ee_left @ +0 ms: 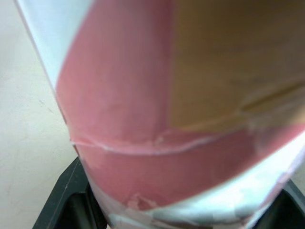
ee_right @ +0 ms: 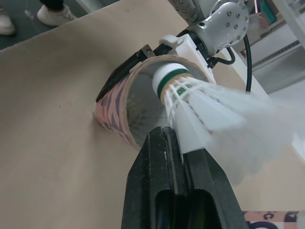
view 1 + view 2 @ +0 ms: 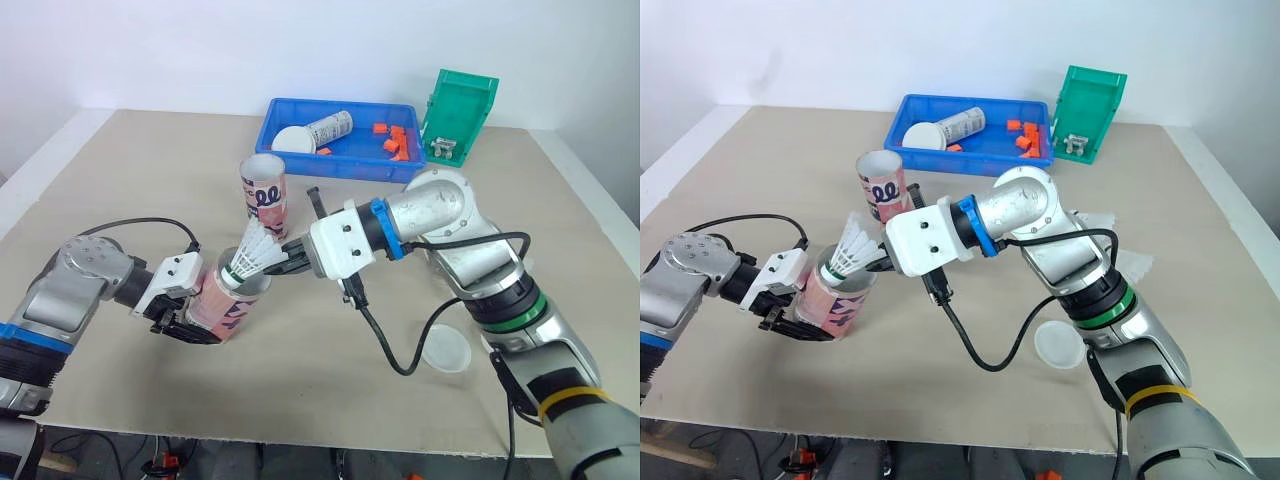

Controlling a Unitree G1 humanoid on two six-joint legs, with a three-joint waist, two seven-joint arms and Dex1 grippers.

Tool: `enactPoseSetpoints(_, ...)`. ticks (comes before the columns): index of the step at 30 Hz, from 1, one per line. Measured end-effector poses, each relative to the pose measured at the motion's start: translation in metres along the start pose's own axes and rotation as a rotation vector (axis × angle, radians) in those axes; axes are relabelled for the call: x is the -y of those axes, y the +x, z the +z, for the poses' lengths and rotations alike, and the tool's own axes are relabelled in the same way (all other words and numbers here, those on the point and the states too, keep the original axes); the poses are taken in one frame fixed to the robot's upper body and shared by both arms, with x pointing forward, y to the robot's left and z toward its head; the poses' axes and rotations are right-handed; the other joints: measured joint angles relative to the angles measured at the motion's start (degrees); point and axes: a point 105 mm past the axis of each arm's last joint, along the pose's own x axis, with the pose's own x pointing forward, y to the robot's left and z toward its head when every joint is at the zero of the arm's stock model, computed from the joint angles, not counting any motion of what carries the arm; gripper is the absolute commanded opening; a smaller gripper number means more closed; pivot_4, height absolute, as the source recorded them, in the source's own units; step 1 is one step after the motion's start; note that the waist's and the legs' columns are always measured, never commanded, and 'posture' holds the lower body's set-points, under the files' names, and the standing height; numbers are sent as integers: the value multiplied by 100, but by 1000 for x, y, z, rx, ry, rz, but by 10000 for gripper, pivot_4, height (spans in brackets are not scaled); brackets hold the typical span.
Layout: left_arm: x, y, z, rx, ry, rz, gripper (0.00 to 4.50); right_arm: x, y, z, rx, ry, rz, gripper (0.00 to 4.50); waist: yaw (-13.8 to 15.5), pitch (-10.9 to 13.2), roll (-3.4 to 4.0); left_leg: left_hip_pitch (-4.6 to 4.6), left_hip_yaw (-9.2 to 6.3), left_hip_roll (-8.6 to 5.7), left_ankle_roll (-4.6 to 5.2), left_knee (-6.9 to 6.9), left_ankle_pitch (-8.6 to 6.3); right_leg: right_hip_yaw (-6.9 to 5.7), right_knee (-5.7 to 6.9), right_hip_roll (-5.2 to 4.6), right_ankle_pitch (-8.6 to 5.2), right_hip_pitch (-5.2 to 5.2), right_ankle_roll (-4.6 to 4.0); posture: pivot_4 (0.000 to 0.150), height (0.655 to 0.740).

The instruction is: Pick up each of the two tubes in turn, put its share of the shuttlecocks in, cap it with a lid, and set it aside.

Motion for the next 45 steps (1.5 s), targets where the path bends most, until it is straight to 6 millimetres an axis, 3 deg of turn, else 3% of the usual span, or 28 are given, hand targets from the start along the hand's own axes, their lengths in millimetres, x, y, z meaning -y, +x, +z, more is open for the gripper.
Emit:
enactPoseSetpoints(6,0,0,0,0,0,3,27692,-2,-2,7,70,87,46,41818,2,0,0,0,0,0,0,1,0,-1,0,-1,1,2,-3,1500,7038)
enactPoseSetpoints(10,0,0,0,0,1,2,27692,5,-17,14,90,142,-17,41818,3,0,0,0,-1,1,0,1,0,-2,0,-2,0,2,-3,1500,7038)
enactPoseSetpoints(13,0,2,0,5,2,5,27692,6,-45,12,103,243,-168,41818,32,-2,-3,-1,-8,-1,-1,2,0,-7,-2,-5,-5,10,-1,1500,7038)
enactPoseSetpoints(15,1,2,0,9,-1,8,27692,-2,-69,0,92,367,-313,41818,39,-3,-4,-1,-4,-3,-3,0,-2,-4,-4,-7,-5,10,0,1500,7038)
enactPoseSetpoints(16,2,2,-1,14,-5,12,27692,-12,-87,-12,69,472,-435,41818,47,-3,-5,-1,-8,-3,-3,0,-2,-6,-2,-7,-8,13,3,1500,7038)
enactPoseSetpoints(19,3,1,-1,13,-6,14,27692,-26,-105,-26,20,585,-561,41818,51,-2,-3,2,-6,-4,-4,-4,-3,-3,-2,-6,-8,10,4,1500,7038)
enactPoseSetpoints(22,5,1,-2,17,-7,13,27692,-72,-128,-46,-98,775,-735,41818,55,-3,-4,5,-8,-5,-3,-17,-5,-2,-2,-3,-11,11,16,1500,7038)
enactPoseSetpoints(25,4,1,-3,18,-9,10,27692,-122,-135,-56,-202,961,-769,41818,38,-3,0,9,-6,-9,-3,-21,-6,6,-2,-4,-13,13,21,1500,7038)
enactPoseSetpoints(32,1,3,-3,15,-5,6,27692,-179,-142,-60,-300,1163,-766,41818,5,-4,0,27,6,-13,-3,13,-5,22,-5,-14,-2,36,17,1500,7038)
enactPoseSetpoints(39,0,4,-3,16,-5,6,27692,-204,-166,-85,-352,1275,-868,41818,-1,-4,-3,26,13,-18,-3,16,-5,30,-11,-18,2,37,19,1500,7038)
enactPoseSetpoints(45,2,4,-3,17,-1,7,27692,-202,-181,-105,-393,1261,-952,41818,-2,-4,0,26,11,-18,-3,8,-5,30,-11,-14,-2,35,19,1500,7038)
